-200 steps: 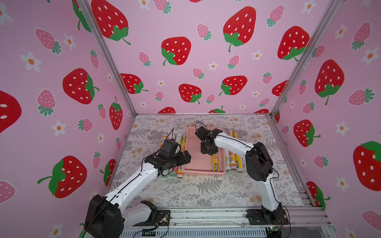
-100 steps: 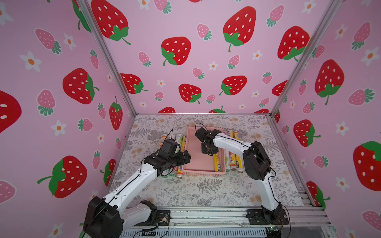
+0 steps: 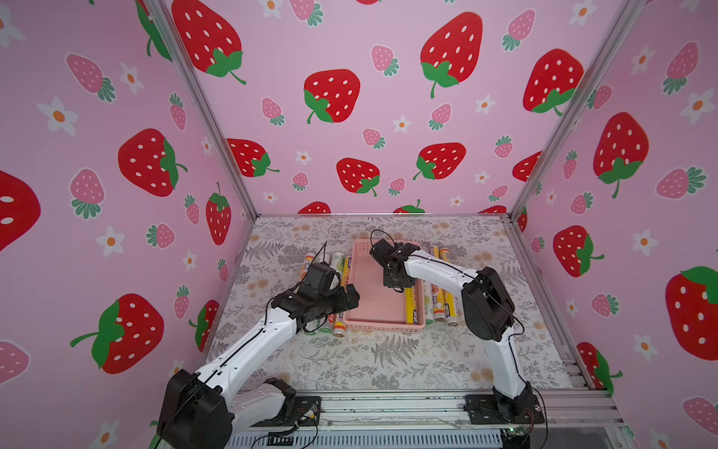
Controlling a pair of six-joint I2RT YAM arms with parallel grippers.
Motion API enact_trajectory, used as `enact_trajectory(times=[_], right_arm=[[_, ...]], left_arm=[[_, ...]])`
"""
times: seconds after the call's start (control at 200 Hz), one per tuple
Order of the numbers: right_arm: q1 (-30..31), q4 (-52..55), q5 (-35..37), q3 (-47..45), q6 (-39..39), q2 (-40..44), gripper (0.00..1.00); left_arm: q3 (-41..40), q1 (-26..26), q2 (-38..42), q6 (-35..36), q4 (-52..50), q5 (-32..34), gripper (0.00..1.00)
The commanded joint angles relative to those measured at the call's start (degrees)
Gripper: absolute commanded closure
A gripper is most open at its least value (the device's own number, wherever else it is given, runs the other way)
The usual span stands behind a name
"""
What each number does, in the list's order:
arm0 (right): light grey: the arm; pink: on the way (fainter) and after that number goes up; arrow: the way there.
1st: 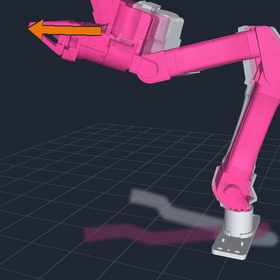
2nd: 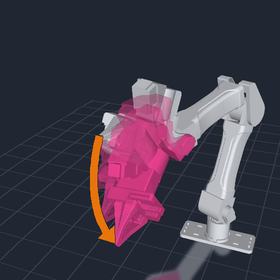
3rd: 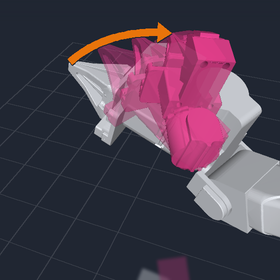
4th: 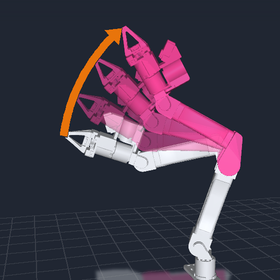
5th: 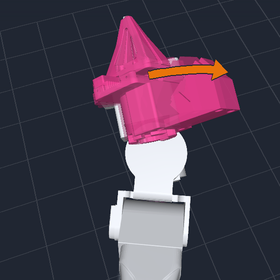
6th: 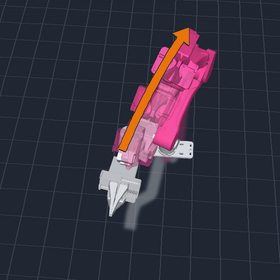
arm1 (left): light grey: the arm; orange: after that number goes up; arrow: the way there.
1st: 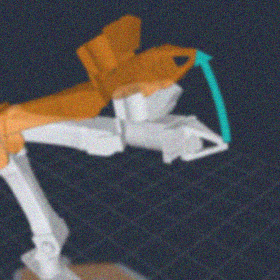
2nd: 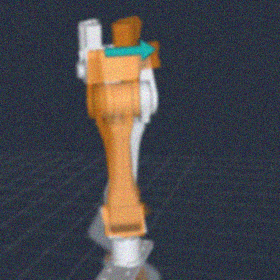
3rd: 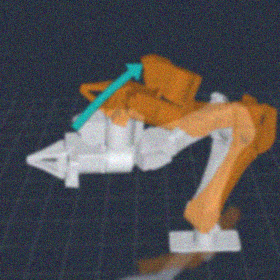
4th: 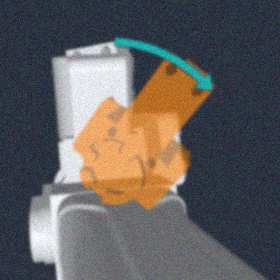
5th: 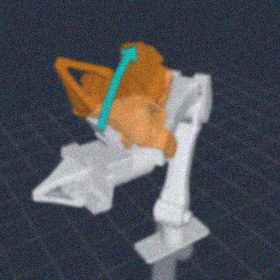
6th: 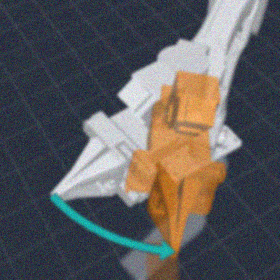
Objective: Put the plastic wrap into the basket
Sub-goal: Place the plastic wrap in the basket, then pick up the plastic wrap from the center of the board.
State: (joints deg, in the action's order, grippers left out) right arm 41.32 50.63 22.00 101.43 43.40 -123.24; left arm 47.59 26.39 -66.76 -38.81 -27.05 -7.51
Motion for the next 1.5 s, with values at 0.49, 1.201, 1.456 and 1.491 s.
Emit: enact_trajectory(times=[0.49,1.201,1.456,1.491], right_arm=[[-1.16,2.27,0.94,-3.96,-2.79,18.72,0.51],[-21.85,-10.33,-15.54,-36.75,-8.04,30.51,0.41],[-23.84,-12.72,-15.05,-37.44,-7.56,26.80,0.41],[-24.36,-13.11,-15.12,-37.61,-7.46,26.48,0.41]], left_arm=[[2.69,1.26,-3.89,1.55,-0.20,-3.65,0.00],[3.90,5.07,-3.65,-0.71,1.09,-1.17,0.00],[3.51,5.18,-3.29,-1.27,1.16,-0.72,0.00],[3.50,5.12,-3.36,-1.32,1.12,-0.71,0.00]])
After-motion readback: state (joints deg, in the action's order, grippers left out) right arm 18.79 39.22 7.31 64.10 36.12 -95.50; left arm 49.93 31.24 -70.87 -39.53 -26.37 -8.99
